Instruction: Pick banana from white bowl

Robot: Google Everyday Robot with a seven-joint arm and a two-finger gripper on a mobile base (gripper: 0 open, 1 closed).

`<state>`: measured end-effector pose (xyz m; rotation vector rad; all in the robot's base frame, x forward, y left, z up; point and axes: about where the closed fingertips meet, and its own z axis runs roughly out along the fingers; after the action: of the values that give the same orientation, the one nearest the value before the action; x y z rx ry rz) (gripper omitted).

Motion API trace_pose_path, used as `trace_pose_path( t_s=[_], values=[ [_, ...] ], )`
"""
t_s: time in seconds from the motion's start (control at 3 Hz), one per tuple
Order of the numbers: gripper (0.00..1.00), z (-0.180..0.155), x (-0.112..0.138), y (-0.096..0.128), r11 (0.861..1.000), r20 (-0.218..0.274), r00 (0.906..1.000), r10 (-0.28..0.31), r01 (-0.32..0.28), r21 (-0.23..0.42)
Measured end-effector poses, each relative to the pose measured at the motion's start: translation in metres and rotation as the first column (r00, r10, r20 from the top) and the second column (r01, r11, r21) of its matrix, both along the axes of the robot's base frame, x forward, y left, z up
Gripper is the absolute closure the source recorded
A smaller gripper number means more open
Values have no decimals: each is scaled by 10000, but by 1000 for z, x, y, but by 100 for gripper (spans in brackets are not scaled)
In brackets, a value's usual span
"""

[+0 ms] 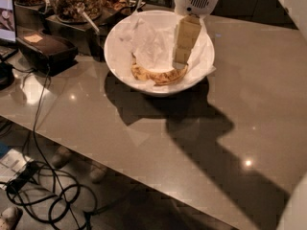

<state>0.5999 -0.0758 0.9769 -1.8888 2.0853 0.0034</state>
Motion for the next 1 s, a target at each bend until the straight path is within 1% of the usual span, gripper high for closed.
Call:
trace_pose_path(
  t_s=[0.33,0.67,1.0],
  values=[
    [8,-9,18,8,9997,-269,9996,-63,69,233],
    [25,-23,29,11,9993,-572,9983,-118,137,335],
    [40,-39,36,10,9996,-821,9964,-201,216,174]
  ],
)
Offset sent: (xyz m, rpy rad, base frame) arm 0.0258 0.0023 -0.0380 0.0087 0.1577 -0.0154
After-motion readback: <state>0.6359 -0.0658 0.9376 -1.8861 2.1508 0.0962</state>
